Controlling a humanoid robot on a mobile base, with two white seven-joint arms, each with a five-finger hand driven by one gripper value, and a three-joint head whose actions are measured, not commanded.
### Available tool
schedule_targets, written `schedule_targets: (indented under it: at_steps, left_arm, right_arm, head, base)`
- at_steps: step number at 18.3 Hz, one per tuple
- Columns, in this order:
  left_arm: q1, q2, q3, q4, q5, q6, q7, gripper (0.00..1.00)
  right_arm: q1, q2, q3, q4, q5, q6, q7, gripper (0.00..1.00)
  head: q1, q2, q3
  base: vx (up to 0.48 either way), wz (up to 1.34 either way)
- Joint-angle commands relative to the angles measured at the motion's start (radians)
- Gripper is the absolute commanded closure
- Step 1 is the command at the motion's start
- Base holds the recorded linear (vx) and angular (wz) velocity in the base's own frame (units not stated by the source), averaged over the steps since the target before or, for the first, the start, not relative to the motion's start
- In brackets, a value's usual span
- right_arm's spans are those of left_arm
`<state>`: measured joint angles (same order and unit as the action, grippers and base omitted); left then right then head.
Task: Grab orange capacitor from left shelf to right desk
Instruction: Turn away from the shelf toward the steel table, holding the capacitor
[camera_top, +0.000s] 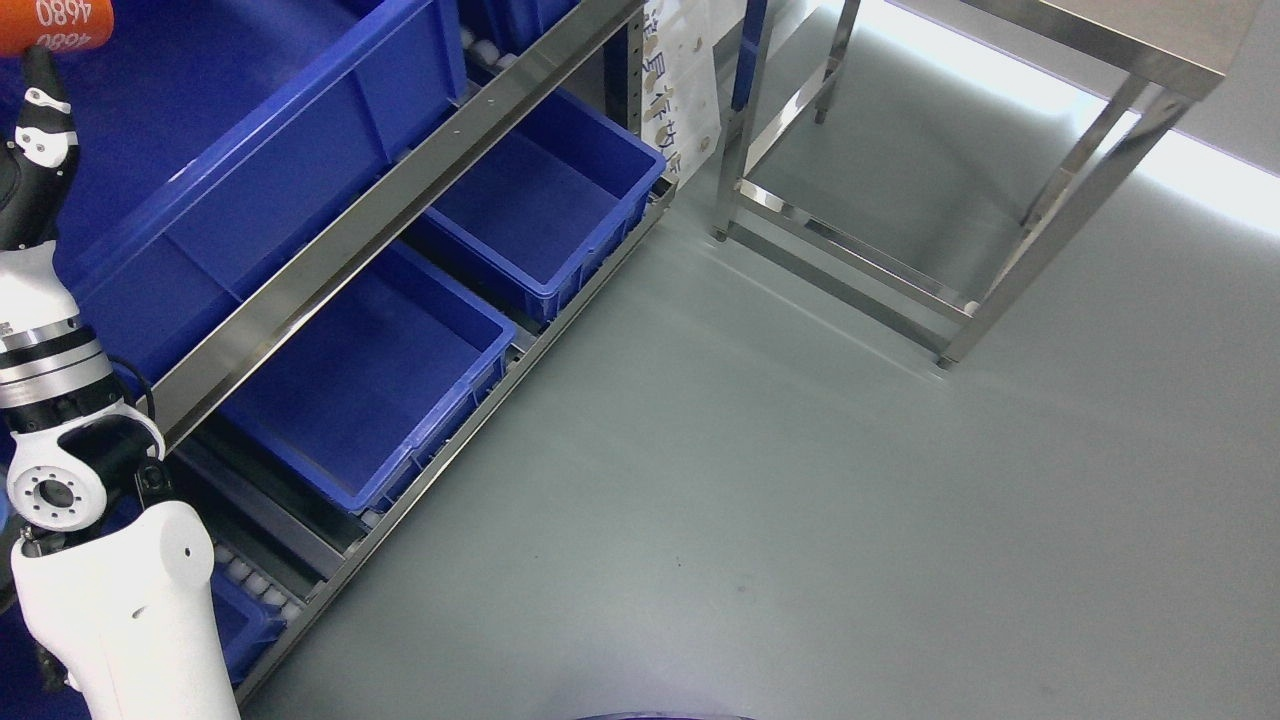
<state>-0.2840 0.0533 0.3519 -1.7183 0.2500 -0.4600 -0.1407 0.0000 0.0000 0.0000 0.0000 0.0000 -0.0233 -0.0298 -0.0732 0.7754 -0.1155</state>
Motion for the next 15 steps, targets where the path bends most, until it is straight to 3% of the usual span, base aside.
schedule_targets:
  at_steps: [1,15]
  left_arm:
    - [-0.001,0.000,0.004,0.000,0.000,0.000,0.000,0.79]
    - [-0.004,-0.003,0.001,0.000,0.000,0.000,0.000,0.79]
  right_arm:
    - [0.020,-0.017,-0.012,-0.017,0.005,-0.001,0.001,0.00]
    - [0.020,-0.017,-0.012,-0.017,0.005,-0.001,0.001,0.00]
  head:
    - [0.0000,0.000,0.000]
    - [0.0000,0.000,0.000]
  base:
    - [-0.040,-0.33]
    - [-0.023,-0.51]
